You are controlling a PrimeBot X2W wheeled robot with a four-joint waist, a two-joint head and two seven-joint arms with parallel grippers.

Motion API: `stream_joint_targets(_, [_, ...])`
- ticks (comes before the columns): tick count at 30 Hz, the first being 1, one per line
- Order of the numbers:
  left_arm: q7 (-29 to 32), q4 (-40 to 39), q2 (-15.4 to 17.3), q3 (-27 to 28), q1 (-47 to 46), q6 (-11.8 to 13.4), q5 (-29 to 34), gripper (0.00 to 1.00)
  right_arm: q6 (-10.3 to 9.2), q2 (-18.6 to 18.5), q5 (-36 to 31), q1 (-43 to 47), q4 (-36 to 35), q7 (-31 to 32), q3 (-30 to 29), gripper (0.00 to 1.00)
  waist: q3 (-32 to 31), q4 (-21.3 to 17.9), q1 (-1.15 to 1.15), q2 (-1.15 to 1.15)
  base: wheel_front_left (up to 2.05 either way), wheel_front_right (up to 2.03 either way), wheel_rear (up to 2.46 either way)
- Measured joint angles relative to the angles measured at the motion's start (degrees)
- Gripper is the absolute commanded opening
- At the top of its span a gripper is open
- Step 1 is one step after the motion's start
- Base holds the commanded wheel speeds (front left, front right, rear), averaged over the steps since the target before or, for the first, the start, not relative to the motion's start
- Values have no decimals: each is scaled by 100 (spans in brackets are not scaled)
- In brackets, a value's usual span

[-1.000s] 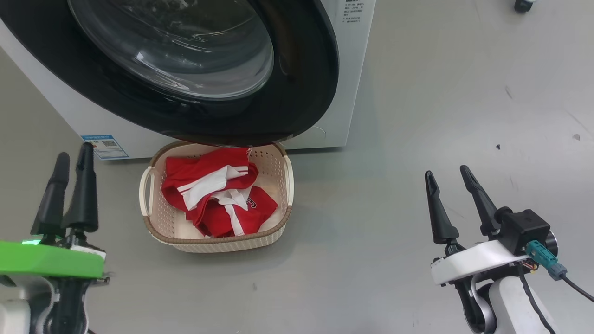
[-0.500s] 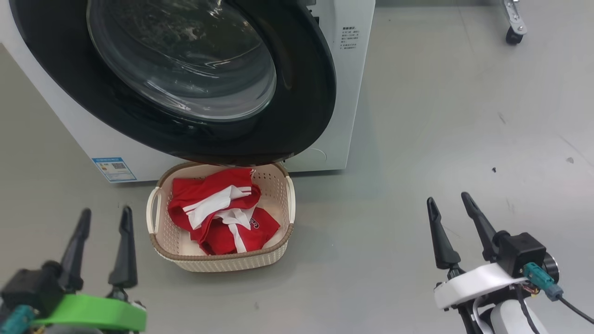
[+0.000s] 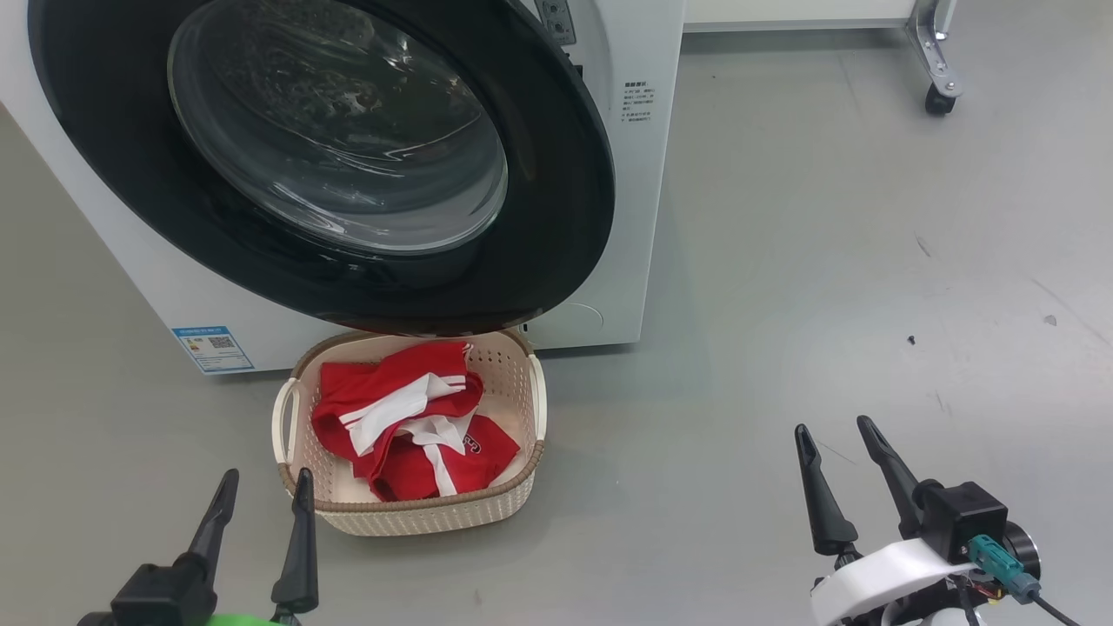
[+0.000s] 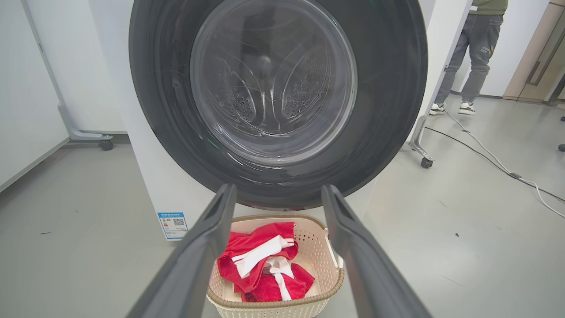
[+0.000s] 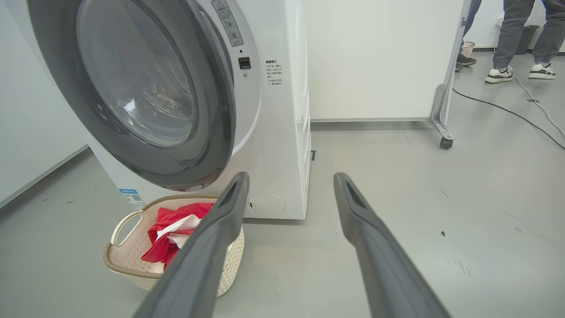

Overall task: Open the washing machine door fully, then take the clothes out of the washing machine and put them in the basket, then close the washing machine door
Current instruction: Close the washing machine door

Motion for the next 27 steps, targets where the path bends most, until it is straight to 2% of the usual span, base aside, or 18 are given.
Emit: stream_joint_targets(27, [-88,114,-246,-89,53,136,325,100,-82,20,-3,91,-100,0,-49,100,-33,-14,0,0,0,0,0])
